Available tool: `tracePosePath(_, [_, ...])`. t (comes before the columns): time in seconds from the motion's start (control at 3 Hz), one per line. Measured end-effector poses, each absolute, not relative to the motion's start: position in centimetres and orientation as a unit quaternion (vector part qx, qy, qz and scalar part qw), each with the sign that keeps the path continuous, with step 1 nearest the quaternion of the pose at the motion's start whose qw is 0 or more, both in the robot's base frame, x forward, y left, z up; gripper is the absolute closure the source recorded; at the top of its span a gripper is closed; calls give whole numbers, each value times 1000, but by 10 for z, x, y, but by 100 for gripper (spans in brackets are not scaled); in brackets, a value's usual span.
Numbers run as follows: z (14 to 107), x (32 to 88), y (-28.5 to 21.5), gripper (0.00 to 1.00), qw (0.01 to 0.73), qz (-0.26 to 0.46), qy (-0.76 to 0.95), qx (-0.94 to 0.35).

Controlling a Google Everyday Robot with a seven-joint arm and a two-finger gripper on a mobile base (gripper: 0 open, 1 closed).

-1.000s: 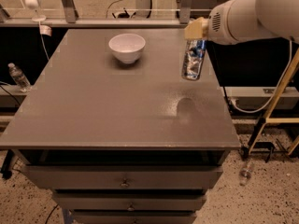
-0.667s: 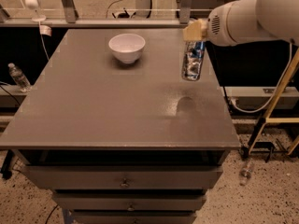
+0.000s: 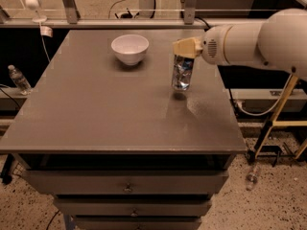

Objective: Place redbull can upright

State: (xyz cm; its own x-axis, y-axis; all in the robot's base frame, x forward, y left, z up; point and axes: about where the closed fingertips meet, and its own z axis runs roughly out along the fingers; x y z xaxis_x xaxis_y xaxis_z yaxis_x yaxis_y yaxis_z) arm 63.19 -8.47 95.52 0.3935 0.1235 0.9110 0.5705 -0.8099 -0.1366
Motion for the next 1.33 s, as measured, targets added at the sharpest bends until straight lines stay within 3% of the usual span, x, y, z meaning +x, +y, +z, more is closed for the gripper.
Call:
tracePosePath(0.33, [948, 628, -68, 100, 239, -539, -259, -765])
tracePosePath(1.33, [933, 616, -27, 100, 156, -590, -450, -652])
